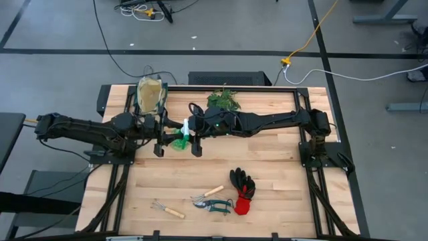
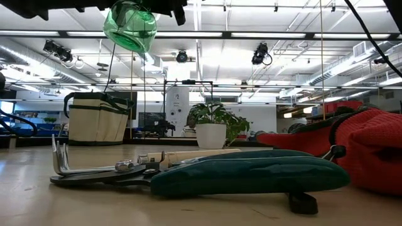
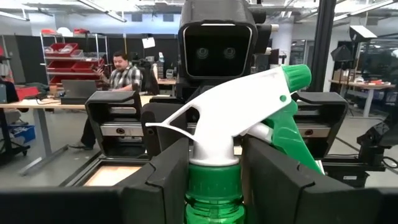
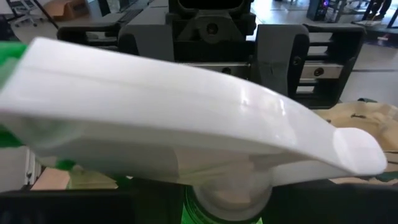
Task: Pick & Place Garden tools in Gardening bag
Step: Put the green spray bottle into the green gardening bag
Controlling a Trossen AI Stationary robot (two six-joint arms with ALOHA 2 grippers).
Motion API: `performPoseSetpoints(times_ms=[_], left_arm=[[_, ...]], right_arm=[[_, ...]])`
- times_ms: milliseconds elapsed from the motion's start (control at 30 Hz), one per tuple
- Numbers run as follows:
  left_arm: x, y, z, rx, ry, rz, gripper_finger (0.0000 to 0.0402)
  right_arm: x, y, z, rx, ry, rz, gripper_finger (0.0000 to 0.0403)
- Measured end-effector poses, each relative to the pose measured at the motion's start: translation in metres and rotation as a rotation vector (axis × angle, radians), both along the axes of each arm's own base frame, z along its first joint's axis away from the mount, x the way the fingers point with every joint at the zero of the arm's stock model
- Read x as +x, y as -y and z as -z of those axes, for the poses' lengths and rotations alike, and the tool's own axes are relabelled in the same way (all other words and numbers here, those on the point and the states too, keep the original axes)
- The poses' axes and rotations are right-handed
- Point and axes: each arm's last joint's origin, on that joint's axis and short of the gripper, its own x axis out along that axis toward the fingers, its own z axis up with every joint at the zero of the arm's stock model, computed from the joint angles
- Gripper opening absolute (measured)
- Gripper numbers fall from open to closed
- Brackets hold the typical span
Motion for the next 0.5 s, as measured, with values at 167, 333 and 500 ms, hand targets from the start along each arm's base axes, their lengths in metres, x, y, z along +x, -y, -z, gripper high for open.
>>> performPoseSetpoints(times_ms=[167, 333, 500], left_arm=[[0.0001, -0.0001, 0.0002, 0.0, -0.002, 0.0, 0.0167], [0.0046, -0.0004, 0.0036, -0.008, -0.02, -0.013, 0.0167], [0.0098, -0.001, 0.006, -0.014, -0.021, -0.041, 0.0167]], right_arm=[[0.0001, 0.0002, 0.0003, 0.002, -0.002, 0.002, 0.0137], [0.0, 0.0004, 0.0005, -0.001, -0.004, 0.01, 0.0137], [-0.0006, 0.0014, 0.0022, -0.01, -0.022, 0.04, 0.0137]])
